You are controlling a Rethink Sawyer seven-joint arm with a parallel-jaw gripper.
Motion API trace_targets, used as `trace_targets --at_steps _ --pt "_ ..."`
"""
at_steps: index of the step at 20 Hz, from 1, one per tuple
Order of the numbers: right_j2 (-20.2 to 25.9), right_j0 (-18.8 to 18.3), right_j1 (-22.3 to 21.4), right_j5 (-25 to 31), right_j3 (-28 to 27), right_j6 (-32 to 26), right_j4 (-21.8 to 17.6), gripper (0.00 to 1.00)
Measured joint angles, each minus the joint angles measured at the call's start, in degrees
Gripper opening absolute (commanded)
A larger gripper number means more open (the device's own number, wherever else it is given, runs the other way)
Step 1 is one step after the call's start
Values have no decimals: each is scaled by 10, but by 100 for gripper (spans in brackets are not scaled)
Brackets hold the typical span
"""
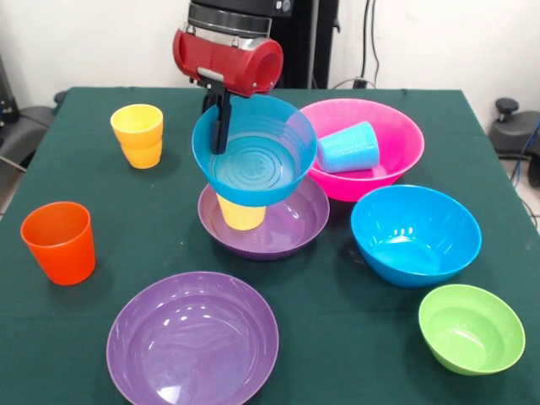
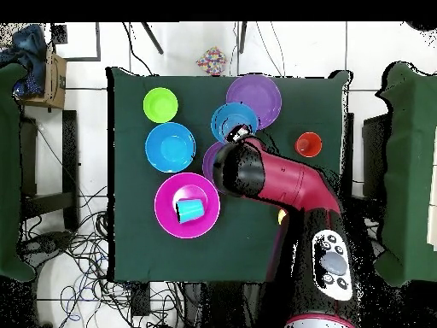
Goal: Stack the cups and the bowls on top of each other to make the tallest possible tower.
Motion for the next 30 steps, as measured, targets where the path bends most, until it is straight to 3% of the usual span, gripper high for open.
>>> trace_targets --at_steps 17,30 --pt "-3 -2 -44 -3 23 0 -9 0" --pt "-28 2 -40 -131 37 0 -68 0"
